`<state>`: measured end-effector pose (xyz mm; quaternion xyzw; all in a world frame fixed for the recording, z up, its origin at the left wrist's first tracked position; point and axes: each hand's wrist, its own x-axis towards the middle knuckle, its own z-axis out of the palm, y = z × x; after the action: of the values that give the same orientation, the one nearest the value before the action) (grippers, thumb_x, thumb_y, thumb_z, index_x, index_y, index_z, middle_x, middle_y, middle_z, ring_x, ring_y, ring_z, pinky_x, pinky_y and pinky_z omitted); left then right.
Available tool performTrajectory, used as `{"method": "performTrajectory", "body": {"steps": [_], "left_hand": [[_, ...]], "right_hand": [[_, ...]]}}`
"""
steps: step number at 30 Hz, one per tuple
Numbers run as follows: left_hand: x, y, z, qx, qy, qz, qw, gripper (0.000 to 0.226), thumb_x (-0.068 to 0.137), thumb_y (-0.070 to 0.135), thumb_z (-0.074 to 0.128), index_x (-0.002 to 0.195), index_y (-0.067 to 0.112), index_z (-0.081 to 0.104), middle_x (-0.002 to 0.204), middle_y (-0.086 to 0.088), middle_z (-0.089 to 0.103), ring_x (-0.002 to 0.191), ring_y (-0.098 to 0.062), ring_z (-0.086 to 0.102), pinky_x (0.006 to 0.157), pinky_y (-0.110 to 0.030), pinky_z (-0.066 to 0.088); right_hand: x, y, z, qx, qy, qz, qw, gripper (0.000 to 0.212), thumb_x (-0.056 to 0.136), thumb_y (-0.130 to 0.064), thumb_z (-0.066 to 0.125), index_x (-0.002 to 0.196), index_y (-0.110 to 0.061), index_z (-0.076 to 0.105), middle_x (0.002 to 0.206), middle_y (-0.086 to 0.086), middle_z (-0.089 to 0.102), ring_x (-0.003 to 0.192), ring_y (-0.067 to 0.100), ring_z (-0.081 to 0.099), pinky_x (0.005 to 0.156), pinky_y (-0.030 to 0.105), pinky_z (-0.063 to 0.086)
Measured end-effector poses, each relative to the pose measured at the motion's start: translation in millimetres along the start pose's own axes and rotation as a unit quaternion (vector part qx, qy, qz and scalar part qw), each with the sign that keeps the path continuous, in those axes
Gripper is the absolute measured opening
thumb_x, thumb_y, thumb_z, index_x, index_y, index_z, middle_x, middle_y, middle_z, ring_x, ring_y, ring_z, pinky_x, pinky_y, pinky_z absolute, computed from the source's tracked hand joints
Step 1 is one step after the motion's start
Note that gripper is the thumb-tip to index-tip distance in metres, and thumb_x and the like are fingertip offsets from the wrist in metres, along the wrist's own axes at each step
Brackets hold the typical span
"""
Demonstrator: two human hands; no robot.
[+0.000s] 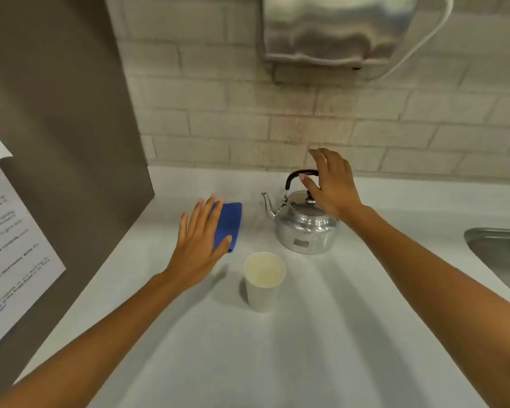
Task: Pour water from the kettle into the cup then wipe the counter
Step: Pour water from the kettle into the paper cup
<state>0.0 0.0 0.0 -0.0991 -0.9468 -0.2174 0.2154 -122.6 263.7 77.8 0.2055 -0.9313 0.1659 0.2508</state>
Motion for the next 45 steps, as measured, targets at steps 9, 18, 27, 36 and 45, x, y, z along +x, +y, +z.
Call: {"method": "performTrajectory", "body": {"steps": [9, 18, 27, 36, 45], "left_hand": [[-57, -16, 27, -0.159, -0.257, -0.073, 0.95, 0.105, 0.073, 0.033, 0.067, 0.121, 0.068, -0.019, 0.13, 0.049, -0.017, 0.125, 0.02, -0.016, 0.11, -0.029, 0.001], [-41, 32, 49, -0.353, -0.25, -0.102, 0.896, 0.108, 0.055, 0.046, 0.083, 0.13, 0.06, 0.007, 0.14, 0.035, 0.021, 0.127, 0.018, 0.022, 0.1, -0.002, 0.025], [-32, 34, 62, -0.4, -0.179, -0.117, 0.891, 0.083, 0.058, 0.031, 0.085, 0.121, 0.049, 0.033, 0.123, 0.027, 0.046, 0.114, 0.01, 0.043, 0.087, -0.002, 0.039], [-24, 13, 75, -0.397, -0.127, -0.137, 0.899, 0.077, 0.062, 0.019, 0.083, 0.115, 0.044, 0.033, 0.116, 0.025, 0.043, 0.103, 0.021, 0.042, 0.08, 0.004, 0.036], [-25, 14, 80, -0.411, -0.112, -0.152, 0.892, 0.076, 0.063, 0.014, 0.082, 0.115, 0.04, 0.032, 0.112, 0.025, 0.045, 0.101, 0.019, 0.045, 0.076, 0.005, 0.036]], "right_hand": [[20, 16, 25, -0.022, -0.051, 0.024, 0.998, 0.05, 0.096, -0.039, 0.036, 0.138, -0.012, 0.032, 0.141, 0.016, 0.04, 0.13, 0.034, 0.033, 0.111, 0.047, 0.021], [44, 11, 29, -0.037, -0.077, 0.088, 0.992, 0.056, 0.097, -0.046, 0.024, 0.1, -0.001, 0.058, 0.097, 0.02, 0.066, 0.09, 0.036, 0.058, 0.078, 0.043, 0.044], [58, 6, 32, -0.027, -0.067, 0.18, 0.981, 0.06, 0.094, -0.05, 0.033, 0.058, -0.005, 0.048, 0.054, 0.006, 0.047, 0.063, 0.029, 0.05, 0.063, 0.034, 0.038], [49, -1, 22, 0.02, -0.017, 0.246, 0.969, 0.052, 0.084, -0.034, 0.049, 0.038, -0.016, 0.032, 0.04, -0.001, 0.034, 0.039, 0.018, 0.033, 0.044, 0.025, 0.023], [31, 0, -23, 0.048, 0.022, 0.208, 0.977, 0.04, 0.075, -0.033, 0.049, 0.041, -0.016, 0.039, 0.04, -0.001, 0.033, 0.041, 0.016, 0.03, 0.046, 0.024, 0.025]]}}
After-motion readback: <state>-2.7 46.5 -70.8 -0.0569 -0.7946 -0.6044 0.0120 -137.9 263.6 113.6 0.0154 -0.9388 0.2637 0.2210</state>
